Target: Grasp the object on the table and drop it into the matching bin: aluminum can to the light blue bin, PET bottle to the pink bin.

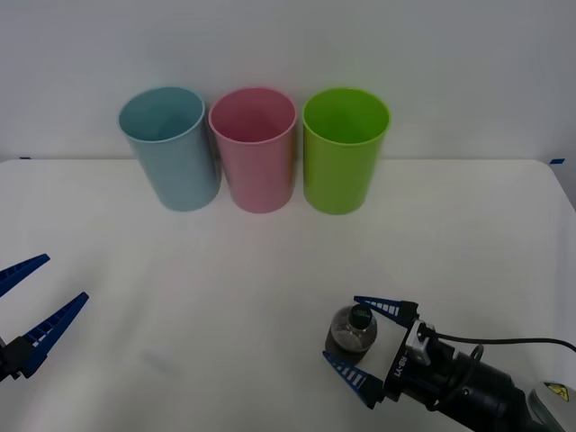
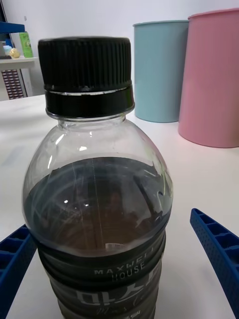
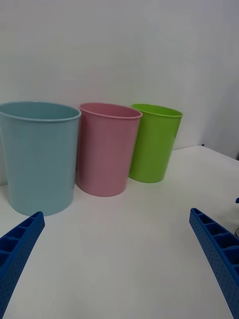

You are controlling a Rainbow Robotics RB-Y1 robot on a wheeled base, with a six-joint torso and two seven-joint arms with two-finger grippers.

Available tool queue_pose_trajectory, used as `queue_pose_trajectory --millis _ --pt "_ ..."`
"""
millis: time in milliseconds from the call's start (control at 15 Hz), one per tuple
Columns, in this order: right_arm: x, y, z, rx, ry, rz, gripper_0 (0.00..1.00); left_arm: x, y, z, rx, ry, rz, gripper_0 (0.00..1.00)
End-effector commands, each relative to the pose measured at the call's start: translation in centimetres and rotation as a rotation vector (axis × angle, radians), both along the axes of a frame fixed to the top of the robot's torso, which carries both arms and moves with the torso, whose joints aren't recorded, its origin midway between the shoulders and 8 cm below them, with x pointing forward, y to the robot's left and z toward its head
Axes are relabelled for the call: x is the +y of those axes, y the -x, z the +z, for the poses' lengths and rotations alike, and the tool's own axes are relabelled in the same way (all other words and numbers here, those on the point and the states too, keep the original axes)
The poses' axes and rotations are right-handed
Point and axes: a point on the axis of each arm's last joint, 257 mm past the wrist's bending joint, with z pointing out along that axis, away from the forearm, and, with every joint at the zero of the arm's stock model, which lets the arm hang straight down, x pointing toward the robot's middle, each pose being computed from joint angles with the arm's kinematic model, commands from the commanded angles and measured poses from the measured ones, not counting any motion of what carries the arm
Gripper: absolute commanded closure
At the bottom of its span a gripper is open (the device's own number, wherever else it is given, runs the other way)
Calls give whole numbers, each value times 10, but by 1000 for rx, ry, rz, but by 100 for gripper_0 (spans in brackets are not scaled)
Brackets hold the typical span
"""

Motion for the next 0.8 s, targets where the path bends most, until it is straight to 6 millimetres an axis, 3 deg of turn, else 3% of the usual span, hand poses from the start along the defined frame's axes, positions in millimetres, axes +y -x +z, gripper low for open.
queue_pose_trajectory --millis 67,133,533,800 --pt "0 0 0 -1 0 0 93 0 0 0 0 0 0 0" --pt "0 0 0 -2 3 0 100 0 0 0 0 0 0 0" --pt "-3 -1 3 -5 -7 -4 100 0 0 0 0 0 0 0" --pt "-7 -6 29 -61 -22 9 100 0 0 0 0 0 0 0"
